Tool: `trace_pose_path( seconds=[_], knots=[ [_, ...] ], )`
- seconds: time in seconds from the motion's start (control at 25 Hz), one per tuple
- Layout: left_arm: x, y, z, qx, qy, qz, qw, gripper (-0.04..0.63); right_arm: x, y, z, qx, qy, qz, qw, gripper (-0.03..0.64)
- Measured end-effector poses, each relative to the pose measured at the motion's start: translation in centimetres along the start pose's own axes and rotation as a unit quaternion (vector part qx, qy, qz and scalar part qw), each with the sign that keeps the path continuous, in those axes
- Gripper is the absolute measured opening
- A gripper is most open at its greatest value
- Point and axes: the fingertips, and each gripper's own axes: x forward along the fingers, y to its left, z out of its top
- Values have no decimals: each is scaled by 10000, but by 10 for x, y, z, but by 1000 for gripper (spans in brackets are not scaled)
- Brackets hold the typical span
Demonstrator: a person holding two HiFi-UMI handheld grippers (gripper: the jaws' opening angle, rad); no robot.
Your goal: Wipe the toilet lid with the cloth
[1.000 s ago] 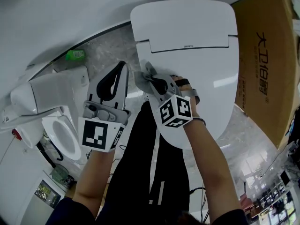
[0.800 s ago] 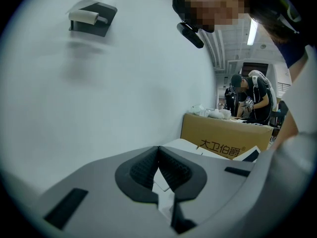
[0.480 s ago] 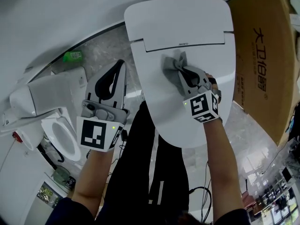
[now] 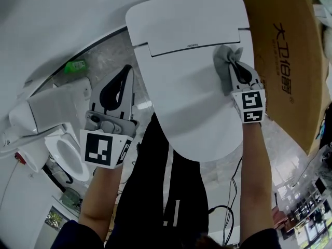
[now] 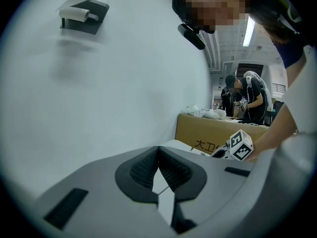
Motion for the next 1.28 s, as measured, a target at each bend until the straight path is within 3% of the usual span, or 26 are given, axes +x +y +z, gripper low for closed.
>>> trace_pose_path(
  seconds=[0.32, 0.64, 0.88, 1.28],
  knots=[
    [1, -6, -3, 27, 46, -27, 10000, 14, -22, -71, -42, 983, 76, -819, 9918, 37],
    [2, -7, -1, 4, 27, 0, 10000, 13, -37, -79, -59, 1880, -11, -1298, 9735, 37],
    [3, -4, 0, -33, 32, 37, 10000, 14, -41, -60, -58, 1733, 48, -1422, 9745, 37],
    [5, 4, 3, 61, 10, 27, 10000, 13, -20, 36, -19, 1108, -32, -666, 9916, 37]
  ],
)
